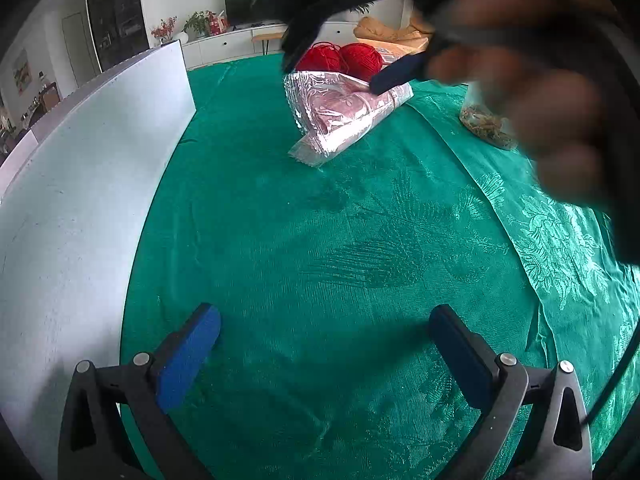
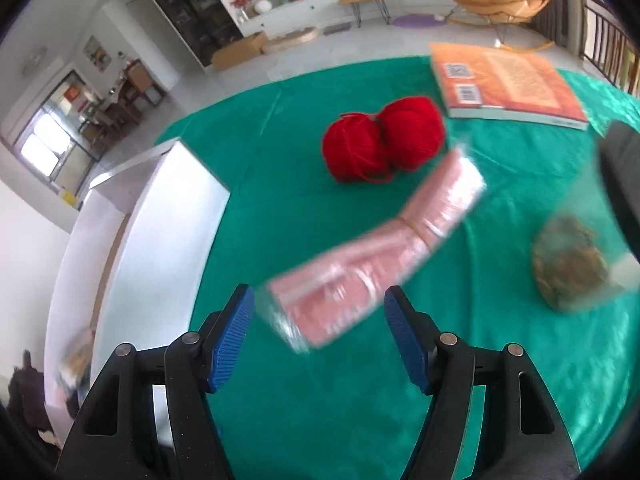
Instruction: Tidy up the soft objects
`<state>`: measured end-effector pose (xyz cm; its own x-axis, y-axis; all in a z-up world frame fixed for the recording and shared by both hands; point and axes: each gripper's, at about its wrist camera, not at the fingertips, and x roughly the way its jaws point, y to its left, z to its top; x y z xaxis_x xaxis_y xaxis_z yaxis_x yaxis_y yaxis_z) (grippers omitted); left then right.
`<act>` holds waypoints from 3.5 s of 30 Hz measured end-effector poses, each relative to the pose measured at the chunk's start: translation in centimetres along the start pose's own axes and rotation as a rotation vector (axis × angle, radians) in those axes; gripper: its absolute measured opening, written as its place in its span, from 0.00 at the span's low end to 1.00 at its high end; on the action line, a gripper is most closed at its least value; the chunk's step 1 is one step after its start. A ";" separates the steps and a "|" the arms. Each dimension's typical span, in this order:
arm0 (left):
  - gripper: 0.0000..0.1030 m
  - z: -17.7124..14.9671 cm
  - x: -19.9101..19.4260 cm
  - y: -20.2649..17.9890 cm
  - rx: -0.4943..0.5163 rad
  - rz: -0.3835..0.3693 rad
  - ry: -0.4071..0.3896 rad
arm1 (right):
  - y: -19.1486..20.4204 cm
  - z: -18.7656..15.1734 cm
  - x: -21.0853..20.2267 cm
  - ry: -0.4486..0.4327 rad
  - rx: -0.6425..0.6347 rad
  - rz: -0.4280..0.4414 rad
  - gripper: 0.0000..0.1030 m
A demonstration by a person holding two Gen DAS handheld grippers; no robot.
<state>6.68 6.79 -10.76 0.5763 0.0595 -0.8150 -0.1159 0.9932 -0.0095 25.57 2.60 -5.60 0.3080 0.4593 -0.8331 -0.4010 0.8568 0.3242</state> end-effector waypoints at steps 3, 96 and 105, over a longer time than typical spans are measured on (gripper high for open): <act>1.00 0.1 0.0 0.0 0.001 0.001 0.000 | 1.0 1.2 3.8 0.104 -0.007 -0.076 0.69; 1.00 -0.1 0.1 0.1 -0.001 0.004 0.001 | -16.0 -17.0 -10.9 -0.226 0.125 -0.489 0.78; 0.99 0.9 -0.2 -0.1 -0.036 0.003 0.064 | -16.5 -16.8 -10.6 -0.220 0.119 -0.479 0.81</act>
<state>7.29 6.80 -10.12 0.5230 0.0545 -0.8506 -0.1469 0.9888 -0.0270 14.41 -20.35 -9.60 0.6111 0.0381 -0.7907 -0.0748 0.9971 -0.0098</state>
